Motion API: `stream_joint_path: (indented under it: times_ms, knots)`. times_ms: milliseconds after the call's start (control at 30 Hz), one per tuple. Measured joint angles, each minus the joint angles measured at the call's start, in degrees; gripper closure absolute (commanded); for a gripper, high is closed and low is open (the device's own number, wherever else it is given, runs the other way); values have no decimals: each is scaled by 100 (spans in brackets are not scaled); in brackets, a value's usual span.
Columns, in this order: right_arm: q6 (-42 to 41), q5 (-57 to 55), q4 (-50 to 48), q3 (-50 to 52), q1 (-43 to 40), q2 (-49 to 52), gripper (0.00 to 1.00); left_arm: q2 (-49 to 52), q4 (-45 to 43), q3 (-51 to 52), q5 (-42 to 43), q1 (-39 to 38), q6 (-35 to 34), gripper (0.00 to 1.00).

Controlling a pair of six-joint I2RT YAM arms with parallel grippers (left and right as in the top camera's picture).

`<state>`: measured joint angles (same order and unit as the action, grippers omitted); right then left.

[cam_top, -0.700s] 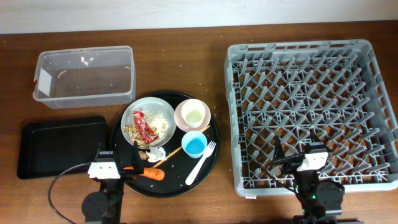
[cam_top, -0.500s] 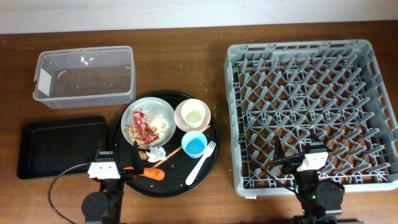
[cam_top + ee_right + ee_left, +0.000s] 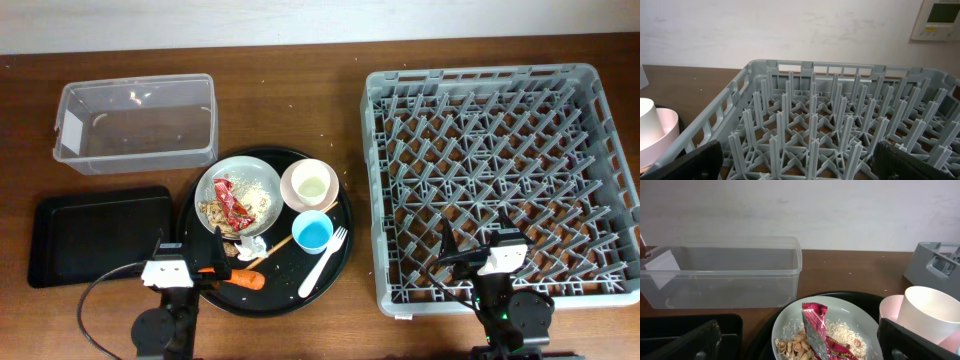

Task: Sort waste into correct bins and load items into the dishwasher rack

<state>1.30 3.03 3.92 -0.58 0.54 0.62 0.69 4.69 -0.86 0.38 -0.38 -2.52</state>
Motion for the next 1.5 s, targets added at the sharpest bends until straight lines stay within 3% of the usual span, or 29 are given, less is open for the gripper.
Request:
stream_joint_path:
  times_ms: [1067,1200,1300,1333,1500]
  knots:
    - [0,4,0,0,0,0,2,0,0,0,-2,0,0,1]
    - [-737,162,-2,-2,0,2,2,0,28,-2,-2,0,-28,1]
    - [-1064,531,387,-238,0,133,2,2,507,-192,-46,0,-52,1]
    - [-1137,669,745,-527,0,350,2,26,1167,-483,-42,0,-52,1]
    - [-1204,1139,2361,-2490,0,1749,2,638,2546,-1792,-39,0,-55,1]
